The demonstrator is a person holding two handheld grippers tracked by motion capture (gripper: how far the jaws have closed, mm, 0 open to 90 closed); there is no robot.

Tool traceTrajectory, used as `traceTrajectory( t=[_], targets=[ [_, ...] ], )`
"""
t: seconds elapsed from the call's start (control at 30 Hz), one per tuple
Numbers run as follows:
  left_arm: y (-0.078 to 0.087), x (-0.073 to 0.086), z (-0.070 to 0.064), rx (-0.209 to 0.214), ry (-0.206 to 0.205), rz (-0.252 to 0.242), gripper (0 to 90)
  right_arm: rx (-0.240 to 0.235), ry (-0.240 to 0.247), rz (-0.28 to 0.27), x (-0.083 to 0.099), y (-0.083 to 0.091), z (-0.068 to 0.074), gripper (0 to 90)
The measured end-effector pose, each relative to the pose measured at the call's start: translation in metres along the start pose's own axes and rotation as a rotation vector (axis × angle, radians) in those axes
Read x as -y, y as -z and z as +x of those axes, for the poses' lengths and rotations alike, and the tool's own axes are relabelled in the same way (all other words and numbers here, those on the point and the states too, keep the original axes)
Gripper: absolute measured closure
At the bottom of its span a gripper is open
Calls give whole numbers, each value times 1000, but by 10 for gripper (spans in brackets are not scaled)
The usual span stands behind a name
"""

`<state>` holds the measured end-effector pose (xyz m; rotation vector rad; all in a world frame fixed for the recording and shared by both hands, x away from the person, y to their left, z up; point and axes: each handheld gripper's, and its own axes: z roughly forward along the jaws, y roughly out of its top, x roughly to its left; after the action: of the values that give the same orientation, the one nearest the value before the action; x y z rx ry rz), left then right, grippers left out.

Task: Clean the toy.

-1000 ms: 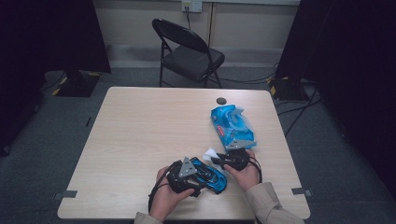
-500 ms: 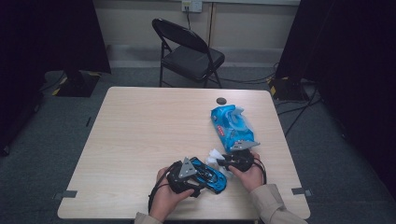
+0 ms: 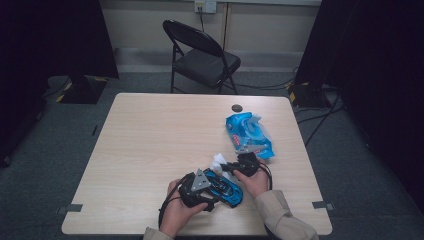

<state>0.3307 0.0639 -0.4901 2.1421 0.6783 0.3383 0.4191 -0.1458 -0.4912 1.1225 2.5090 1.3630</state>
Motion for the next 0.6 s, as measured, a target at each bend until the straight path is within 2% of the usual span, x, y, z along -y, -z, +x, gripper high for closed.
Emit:
traceTrajectory(
  t=[0.1, 0.13, 0.2, 0.27, 0.6],
  targets=[
    [0, -1, 0, -3, 1, 7, 209, -8, 21, 45, -1, -16, 5, 872],
    [0, -1, 0, -6, 2, 7, 210, -26, 15, 50, 1, -20, 6, 873],
    [0, -1, 0, -11, -2, 6, 211, -32, 16, 48, 2, -24, 7, 873],
    [-3, 1, 0, -34, -27, -8, 214, -55, -1, 51, 3, -23, 4, 873],
    [-5, -2, -4, -32, -17, -1, 218, -83, 14, 54, 11, -12, -1, 872]
  ],
)
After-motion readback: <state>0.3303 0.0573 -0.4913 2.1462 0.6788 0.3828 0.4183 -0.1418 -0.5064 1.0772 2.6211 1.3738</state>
